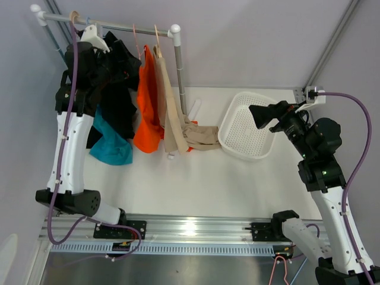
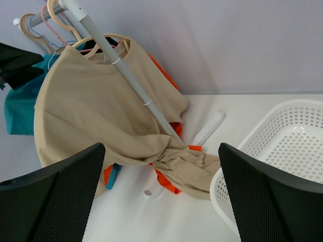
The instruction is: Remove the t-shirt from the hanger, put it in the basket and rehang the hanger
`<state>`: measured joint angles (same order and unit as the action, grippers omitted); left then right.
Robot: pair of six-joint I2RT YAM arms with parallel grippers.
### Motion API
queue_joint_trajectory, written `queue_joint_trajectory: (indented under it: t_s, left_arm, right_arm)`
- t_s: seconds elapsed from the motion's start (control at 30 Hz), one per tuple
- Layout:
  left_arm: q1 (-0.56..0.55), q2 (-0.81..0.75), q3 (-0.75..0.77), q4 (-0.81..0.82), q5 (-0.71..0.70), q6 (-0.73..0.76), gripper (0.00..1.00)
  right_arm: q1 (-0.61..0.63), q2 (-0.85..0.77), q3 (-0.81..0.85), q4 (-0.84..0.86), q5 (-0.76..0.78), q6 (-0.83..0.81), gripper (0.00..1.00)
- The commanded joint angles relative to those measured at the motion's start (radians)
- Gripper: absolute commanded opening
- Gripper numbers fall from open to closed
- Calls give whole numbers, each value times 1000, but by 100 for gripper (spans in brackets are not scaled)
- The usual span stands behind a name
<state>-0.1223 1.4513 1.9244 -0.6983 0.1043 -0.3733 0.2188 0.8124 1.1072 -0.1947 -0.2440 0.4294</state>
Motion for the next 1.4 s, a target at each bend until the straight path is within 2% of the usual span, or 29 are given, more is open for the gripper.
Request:
queue_joint_trajectory:
  t_s: [0.0, 0.1, 0.37, 0.47, 0.57, 0.6, 0.7, 0.77, 1.0, 1.07, 1.1, 1.23, 1.37]
  left_arm:
    - [-7, 59, 113, 14, -52, 47, 91]
    - [-11, 139, 191, -9, -34, 51, 91]
    - [-53, 214, 234, 59, -75, 96, 91]
    - [-62, 248, 258, 69, -146, 112, 82]
    - [-73, 267, 268, 112, -176, 146, 51]
    - [-76, 271, 268, 123, -186, 151, 38]
    - [-82, 285, 269, 149, -201, 166, 18]
    - [-85, 291, 272, 160, -196, 186, 15]
    - [-86, 362, 332, 155, -195, 201, 16]
    - [-89, 371, 332, 164, -210, 203, 10]
    - [-92, 371, 332, 169, -218, 206, 1]
    - [-94, 351, 357, 178, -233, 223, 1]
    - [-100, 256, 332, 233, -297, 223, 1]
  right_arm:
    - [-1, -8, -23, 46, 20, 11, 99]
    - [-1, -10, -23, 52, 8, 2, 99]
    - [-1, 4, -24, 51, 11, -1, 99]
    - [-1, 4, -26, 55, 8, -1, 99]
    - [-1, 4, -29, 58, 8, -1, 100]
    - [-1, 5, -29, 57, 8, -3, 99]
    - [-1, 5, -27, 55, 11, -1, 99]
    - [-1, 4, -27, 52, 14, -3, 99]
    - [-1, 2, -26, 51, 9, -1, 99]
    - [-1, 2, -26, 49, 9, -3, 99]
    - [-2, 1, -26, 49, 9, -3, 99]
    - [-1, 1, -26, 51, 9, -4, 99]
    - [-1, 7, -26, 52, -1, -4, 99]
